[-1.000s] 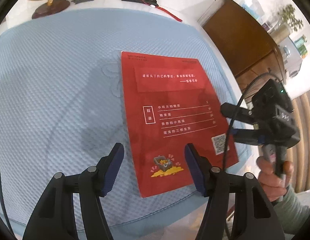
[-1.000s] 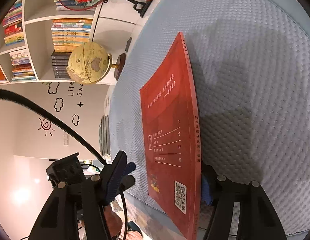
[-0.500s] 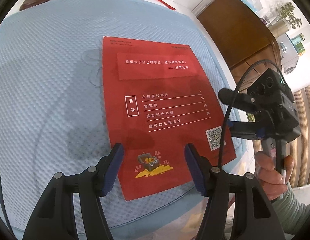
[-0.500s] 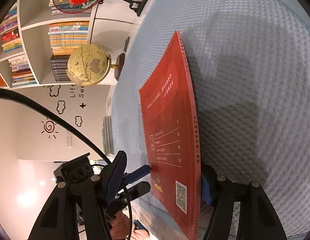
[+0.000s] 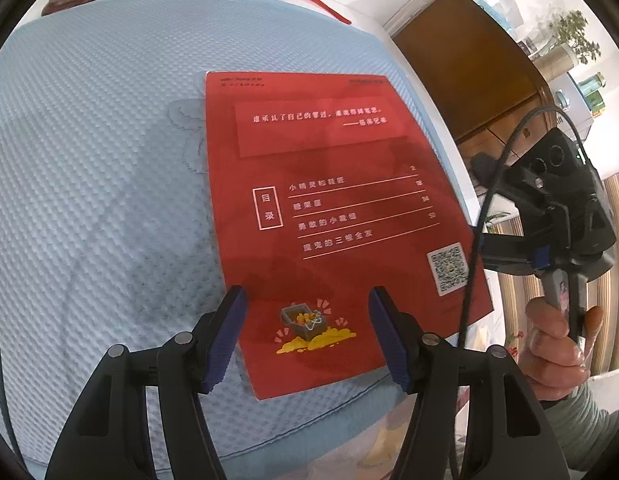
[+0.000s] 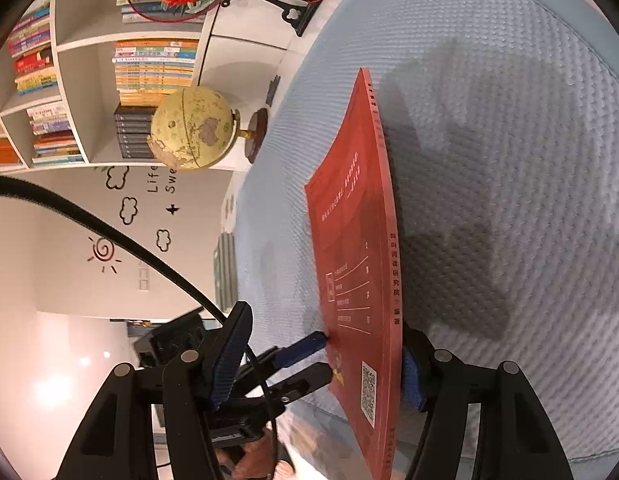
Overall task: Organize books
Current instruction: 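Grip the red book edge with the right gripper and lift to flip, then turn the red book over cover-up and release it with the right gripper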
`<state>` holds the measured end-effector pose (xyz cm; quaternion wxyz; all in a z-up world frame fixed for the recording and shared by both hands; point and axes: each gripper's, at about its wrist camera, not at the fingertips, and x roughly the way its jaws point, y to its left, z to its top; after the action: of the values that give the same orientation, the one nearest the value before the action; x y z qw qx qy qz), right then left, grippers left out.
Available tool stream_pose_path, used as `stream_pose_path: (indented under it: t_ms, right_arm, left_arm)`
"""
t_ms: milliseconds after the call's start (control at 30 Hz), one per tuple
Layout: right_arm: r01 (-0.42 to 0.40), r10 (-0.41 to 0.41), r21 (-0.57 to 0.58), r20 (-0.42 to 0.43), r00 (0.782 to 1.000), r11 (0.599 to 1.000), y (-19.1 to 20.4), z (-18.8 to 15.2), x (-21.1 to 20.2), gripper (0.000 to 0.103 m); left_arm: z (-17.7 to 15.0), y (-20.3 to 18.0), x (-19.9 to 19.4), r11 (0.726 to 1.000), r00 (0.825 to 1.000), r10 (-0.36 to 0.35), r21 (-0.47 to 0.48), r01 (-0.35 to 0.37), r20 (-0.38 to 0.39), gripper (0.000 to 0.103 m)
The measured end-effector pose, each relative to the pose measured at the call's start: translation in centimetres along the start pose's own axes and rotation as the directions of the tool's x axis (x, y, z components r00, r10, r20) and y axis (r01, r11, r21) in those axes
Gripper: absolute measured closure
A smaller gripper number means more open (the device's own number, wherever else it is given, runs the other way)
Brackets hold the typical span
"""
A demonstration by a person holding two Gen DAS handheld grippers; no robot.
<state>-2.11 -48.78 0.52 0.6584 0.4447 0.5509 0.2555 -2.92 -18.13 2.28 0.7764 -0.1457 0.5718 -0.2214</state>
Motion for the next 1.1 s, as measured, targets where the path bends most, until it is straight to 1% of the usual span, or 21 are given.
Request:
stream_pose_path:
  t_ms: [200,333,433,533,633,700,767,867,933,967,1000,1033,1067,1100]
  right_arm:
    - [0.018,-0.017,-0.057,0.010,1.000,0.998,2.7,-0.3,0.0,0.038]
    - [0.012,-0.010,-0.097,0.015,1.000,0.995,5.3,-0.9,0.4,0.038]
    - [-0.016,0.017,-0.119,0.006,1.000,0.993,7.5,-1.6,1.2,0.038]
    - [-0.045,0.044,-0.173,-0.008,0.999,0.984,10.3,-2.6,2.5,0.037]
    - [-0.068,0.062,-0.229,-0.033,0.997,0.971,12.9,-3.2,4.3,0.037]
    - [-0.085,0.071,-0.236,-0.067,0.995,0.968,13.6,-3.3,5.6,0.037]
    - [-0.090,0.068,-0.231,-0.100,0.993,0.969,13.9,-3.6,7.3,0.037]
    - [-0.073,0.043,-0.232,-0.134,0.990,0.970,13.9,-4.2,8.7,0.037]
    - [-0.053,0.018,-0.248,-0.142,0.990,0.967,13.8,-4.6,9.1,0.037]
    - [-0.032,-0.005,-0.251,-0.143,0.990,0.968,13.5,-4.7,9.3,0.037]
    - [-0.018,-0.018,-0.249,-0.146,0.989,0.968,13.2,-4.6,9.4,0.037]
    - [-0.001,-0.036,-0.242,-0.148,0.988,0.970,12.8,-4.6,9.7,0.035]
    - [0.029,-0.064,-0.235,-0.144,0.987,0.972,12.2,-4.5,10.0,0.034]
    - [0.054,-0.089,-0.236,-0.142,0.986,0.970,11.9,-4.5,10.2,0.034]
  left_arm:
    - [-0.9,1.8,-1.2,1.000,1.000,-0.024,-0.021,0.023,-0.006,0.043]
    - [-1.5,3.1,-2.7,0.999,1.000,-0.020,-0.043,0.021,0.016,0.043]
    - [-1.7,4.3,-5.0,0.998,0.999,-0.011,-0.055,0.014,0.052,0.043]
    - [-1.7,6.1,-8.5,0.996,0.994,-0.014,-0.090,0.024,0.112,0.043]
    - [-1.3,7.9,-11.6,0.991,0.985,-0.033,-0.123,0.055,0.169,0.043]
    - [-1.2,9.0,-13.0,0.987,0.981,-0.048,-0.144,0.076,0.190,0.043]
    - [-1.2,9.7,-13.5,0.983,0.979,-0.047,-0.165,0.080,0.196,0.043]
    - [-2.0,11.4,-14.8,0.980,0.975,0.014,-0.198,0.031,0.223,0.043]
    - [-2.6,12.7,-15.3,0.969,0.970,0.053,-0.249,0.007,0.236,0.043]
    - [-2.7,13.3,-15.5,0.959,0.966,0.090,-0.283,-0.018,0.244,0.044]
    - [-3.2,14.3,-15.8,0.942,0.956,0.165,-0.324,-0.081,0.241,0.044]
    - [-3.8,15.4,-16.2,0.913,0.934,0.278,-0.364,-0.184,0.223,0.044]
    - [-4.1,15.9,-16.4,0.886,0.912,0.353,-0.387,-0.254,0.208,0.044]
    - [-4.8,16.9,-16.5,0.850,0.884,0.430,-0.412,-0.329,0.181,0.044]
